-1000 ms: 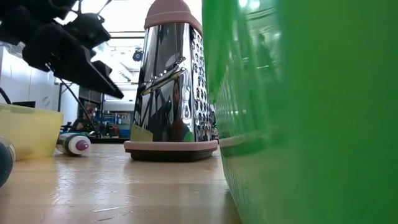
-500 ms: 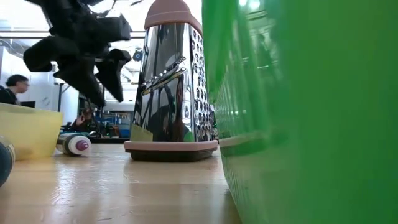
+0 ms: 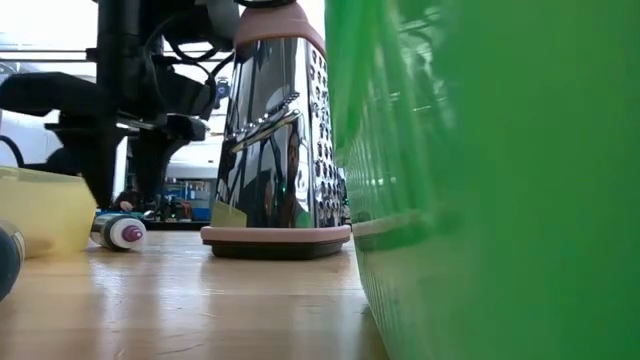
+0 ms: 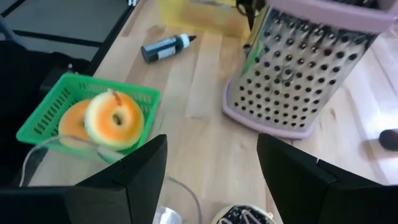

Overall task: Pick & Place Food Item
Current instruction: Put the violet food coloring bottle into the transparent bin

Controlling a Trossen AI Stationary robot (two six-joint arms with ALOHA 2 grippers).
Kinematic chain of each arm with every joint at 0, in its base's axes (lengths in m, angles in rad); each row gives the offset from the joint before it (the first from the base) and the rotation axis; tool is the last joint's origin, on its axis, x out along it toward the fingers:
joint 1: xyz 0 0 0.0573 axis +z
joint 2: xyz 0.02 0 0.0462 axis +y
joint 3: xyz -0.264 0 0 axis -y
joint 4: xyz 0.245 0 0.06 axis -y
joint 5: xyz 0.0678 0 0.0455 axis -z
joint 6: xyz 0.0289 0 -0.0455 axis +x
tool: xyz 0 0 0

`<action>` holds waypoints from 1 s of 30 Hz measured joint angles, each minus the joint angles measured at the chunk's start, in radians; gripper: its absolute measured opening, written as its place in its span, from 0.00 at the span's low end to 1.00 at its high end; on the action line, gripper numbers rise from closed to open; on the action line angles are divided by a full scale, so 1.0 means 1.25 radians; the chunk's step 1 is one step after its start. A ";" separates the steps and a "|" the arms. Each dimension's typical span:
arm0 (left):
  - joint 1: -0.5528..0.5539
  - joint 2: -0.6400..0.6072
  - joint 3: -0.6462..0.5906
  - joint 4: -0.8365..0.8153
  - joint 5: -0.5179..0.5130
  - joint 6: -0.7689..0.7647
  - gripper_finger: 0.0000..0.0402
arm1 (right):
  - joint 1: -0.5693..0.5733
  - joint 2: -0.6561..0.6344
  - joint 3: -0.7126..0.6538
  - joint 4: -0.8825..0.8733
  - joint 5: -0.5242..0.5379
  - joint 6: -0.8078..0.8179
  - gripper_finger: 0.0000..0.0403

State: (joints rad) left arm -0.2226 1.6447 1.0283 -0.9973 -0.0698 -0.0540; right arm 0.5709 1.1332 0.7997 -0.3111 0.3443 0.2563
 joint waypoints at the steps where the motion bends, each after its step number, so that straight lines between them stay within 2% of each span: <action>1: 0.000 0.001 0.000 -0.004 0.014 -0.005 0.66 | 0.000 0.000 -0.002 -0.001 -0.001 0.003 0.61; 12: 0.000 0.003 -0.021 -0.022 0.029 -0.026 0.66 | 0.000 0.000 -0.005 0.000 -0.001 0.011 0.61; 21: 0.000 0.005 -0.078 0.070 0.003 -0.020 0.66 | -0.001 0.000 -0.005 0.000 0.000 0.020 0.61; 30: 0.000 0.004 -0.105 0.116 0.010 -0.011 0.66 | -0.001 0.000 -0.005 0.001 0.003 0.026 0.61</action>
State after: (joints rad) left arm -0.2226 1.6493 0.8974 -0.8528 -0.0573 -0.0679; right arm 0.5701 1.1332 0.7940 -0.3099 0.3481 0.2890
